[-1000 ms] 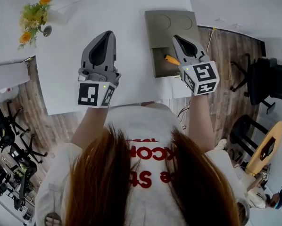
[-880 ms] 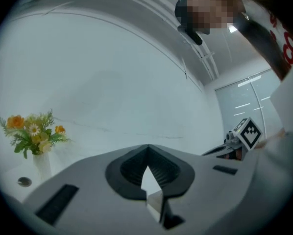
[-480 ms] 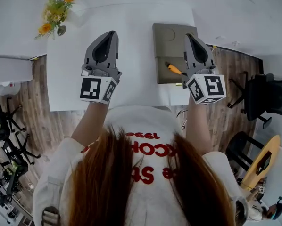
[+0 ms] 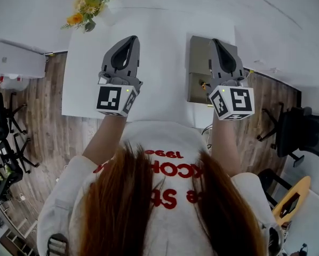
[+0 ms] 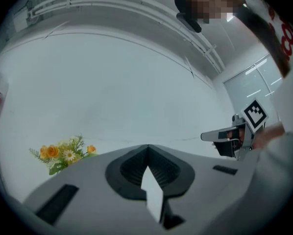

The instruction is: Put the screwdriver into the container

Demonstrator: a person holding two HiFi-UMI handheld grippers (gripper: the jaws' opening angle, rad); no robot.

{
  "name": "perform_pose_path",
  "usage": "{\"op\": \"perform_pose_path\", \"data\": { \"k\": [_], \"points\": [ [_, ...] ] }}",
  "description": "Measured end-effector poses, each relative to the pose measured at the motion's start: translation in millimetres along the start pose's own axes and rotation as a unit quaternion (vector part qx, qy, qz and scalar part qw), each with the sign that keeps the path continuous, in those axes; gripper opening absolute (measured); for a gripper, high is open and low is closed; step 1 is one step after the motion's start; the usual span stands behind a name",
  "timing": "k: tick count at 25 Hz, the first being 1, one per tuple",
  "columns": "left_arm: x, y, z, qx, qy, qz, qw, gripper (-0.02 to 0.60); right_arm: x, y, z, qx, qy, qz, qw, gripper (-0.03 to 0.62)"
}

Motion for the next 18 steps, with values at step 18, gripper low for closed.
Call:
{"op": "perform_pose_path", "data": {
  "k": [18],
  "points": [
    [1,-1,-5,0.009,0.006,0.005,0.9999,0.0,14,-11,-11,0.026,-0.001,0.018,0.999,0.003]
  ]
}}
Point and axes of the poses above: the fingertips, and each gripper's own axes: y backward along the fingers, z to its right, x out of its top, the point moved 2 cm from there along y, backward along the fingers
